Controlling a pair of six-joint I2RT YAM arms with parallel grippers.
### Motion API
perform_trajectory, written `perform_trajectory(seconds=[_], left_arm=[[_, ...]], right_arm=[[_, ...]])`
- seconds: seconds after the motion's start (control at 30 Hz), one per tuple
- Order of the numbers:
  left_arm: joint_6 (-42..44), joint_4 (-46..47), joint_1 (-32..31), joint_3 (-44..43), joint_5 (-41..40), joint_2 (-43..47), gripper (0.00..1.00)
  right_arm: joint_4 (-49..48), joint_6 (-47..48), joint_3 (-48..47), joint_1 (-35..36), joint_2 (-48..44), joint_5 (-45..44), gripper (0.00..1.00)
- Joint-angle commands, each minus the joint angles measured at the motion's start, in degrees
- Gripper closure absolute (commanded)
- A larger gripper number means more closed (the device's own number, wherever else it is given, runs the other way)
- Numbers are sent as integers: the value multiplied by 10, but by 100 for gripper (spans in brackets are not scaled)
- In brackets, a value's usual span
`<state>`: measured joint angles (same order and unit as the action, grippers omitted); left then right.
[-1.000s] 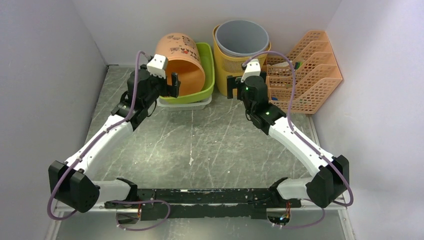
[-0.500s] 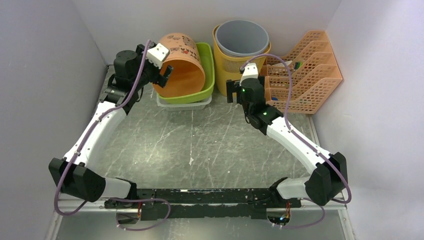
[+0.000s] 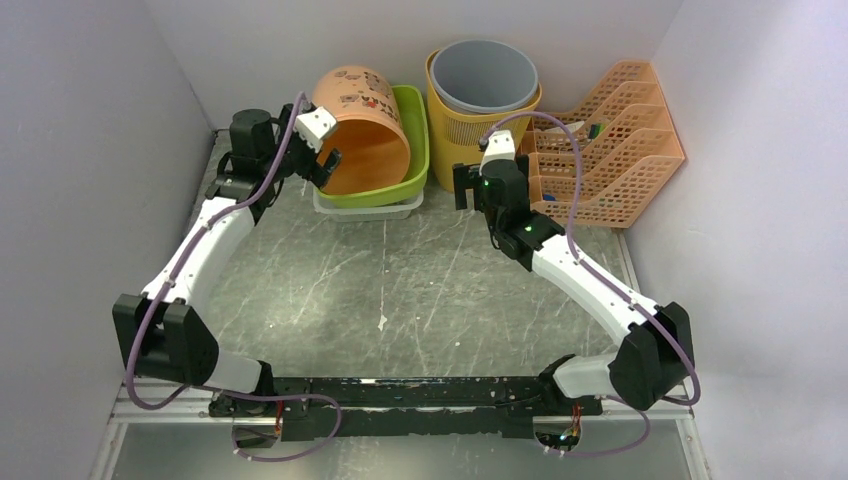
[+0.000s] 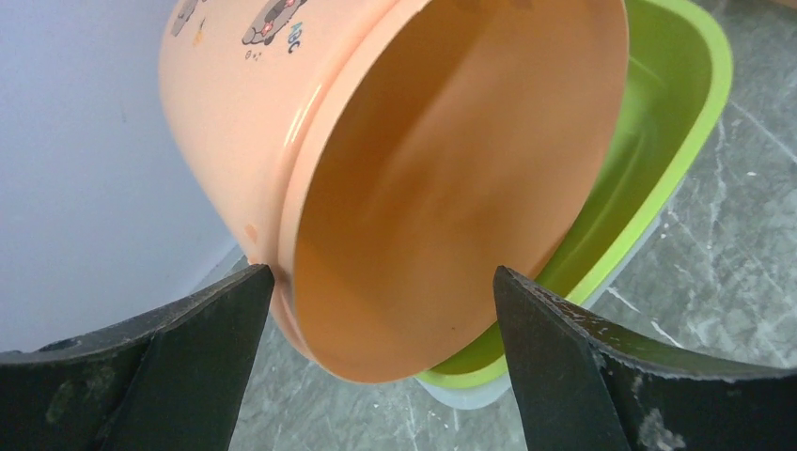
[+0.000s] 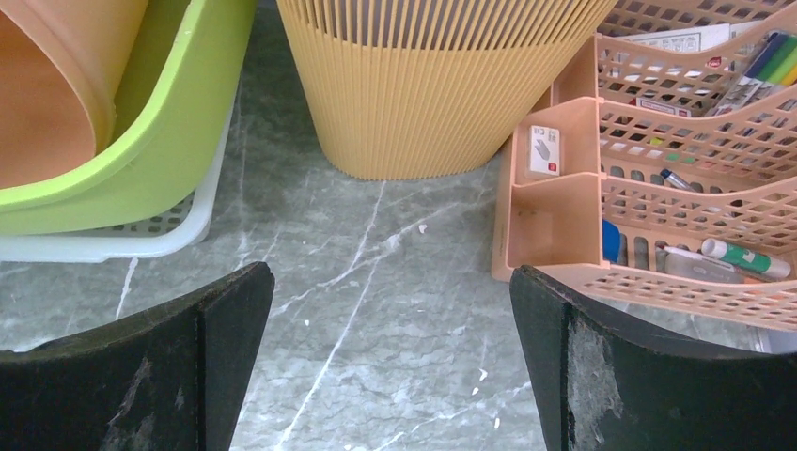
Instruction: Turn the large container upside down
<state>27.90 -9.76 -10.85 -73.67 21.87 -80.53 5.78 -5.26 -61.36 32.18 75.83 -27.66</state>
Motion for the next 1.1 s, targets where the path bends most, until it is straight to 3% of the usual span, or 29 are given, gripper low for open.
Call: perform_trajectory(seconds=[0.0, 0.23, 0.43, 0.7, 0.87, 1.0, 1.07], left_arm=[[13, 52, 3, 6, 6, -21, 1], [-4, 124, 3, 31, -40, -37, 1], [-21, 112, 3, 9, -64, -72, 20], [-15, 134, 4, 12, -81, -108, 24], [-22, 137, 4, 10, -78, -127, 43], [-24, 142, 4, 11, -74, -130, 69], [-23, 137, 4, 11, -71, -130, 88]], right_arm=[[-19, 3, 4, -6, 11, 1, 0], [-22, 12, 8, -8, 17, 9, 0], [-19, 11, 4, -9, 32, 23, 0], [-22, 15, 9, -10, 37, 35, 2], [-23, 15, 16, -10, 36, 32, 2], [-25, 15, 19, -11, 35, 35, 2], [-25, 14, 20, -11, 36, 36, 2]])
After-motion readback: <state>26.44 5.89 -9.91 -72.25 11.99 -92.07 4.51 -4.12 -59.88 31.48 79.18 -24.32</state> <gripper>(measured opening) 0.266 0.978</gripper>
